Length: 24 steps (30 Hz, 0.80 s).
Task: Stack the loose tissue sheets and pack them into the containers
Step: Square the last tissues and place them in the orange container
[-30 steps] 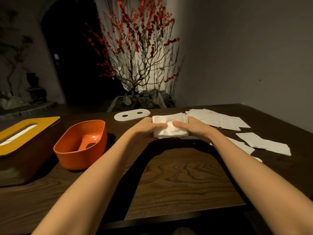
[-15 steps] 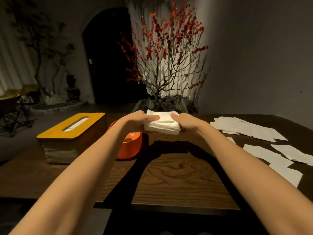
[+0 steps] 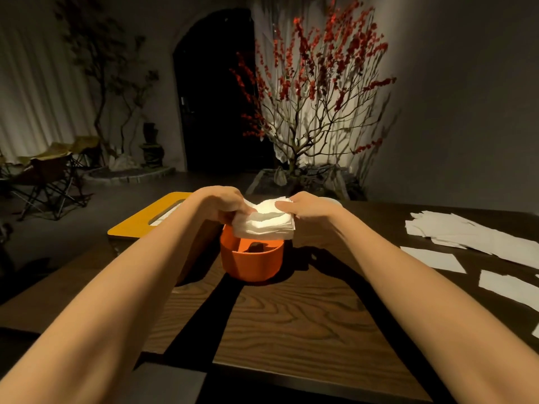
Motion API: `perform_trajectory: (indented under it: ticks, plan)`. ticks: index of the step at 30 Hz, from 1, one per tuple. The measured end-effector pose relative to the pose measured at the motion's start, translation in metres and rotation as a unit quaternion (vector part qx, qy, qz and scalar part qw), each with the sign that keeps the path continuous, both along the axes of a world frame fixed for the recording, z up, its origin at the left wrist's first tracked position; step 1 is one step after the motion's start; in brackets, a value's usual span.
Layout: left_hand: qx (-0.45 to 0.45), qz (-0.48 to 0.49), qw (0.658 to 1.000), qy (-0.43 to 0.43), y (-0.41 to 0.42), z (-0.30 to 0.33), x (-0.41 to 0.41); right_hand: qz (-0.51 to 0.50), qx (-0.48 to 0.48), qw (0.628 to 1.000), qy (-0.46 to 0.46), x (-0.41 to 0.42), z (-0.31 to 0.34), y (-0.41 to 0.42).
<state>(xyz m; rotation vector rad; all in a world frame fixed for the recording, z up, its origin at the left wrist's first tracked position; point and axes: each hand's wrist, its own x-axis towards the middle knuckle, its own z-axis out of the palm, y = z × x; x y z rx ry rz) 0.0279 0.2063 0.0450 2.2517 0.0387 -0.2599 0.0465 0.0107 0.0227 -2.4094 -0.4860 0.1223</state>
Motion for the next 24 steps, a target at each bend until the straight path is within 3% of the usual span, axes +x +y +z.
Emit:
perform_trajectory:
  ticks: [6, 14, 20, 24]
  plan:
    - [0.078, -0.139, 0.984, 0.084, 0.008, -0.004, 0.007, 0.033, -0.095, 0.994, 0.05, 0.018, 0.004, 0.004]
    - [0.043, -0.144, 0.985, 0.087, -0.001, -0.002, 0.015, 0.011, -0.191, 0.981, 0.025, 0.032, 0.017, 0.002]
    - [0.079, -0.143, 0.983, 0.08, -0.004, 0.007, 0.012, 0.081, -0.185, 0.979, 0.002, 0.036, 0.004, 0.005]
    - [0.156, -0.173, 0.967, 0.107, -0.011, 0.007, 0.013, 0.119, -0.217, 0.969, -0.009, 0.034, 0.003, 0.006]
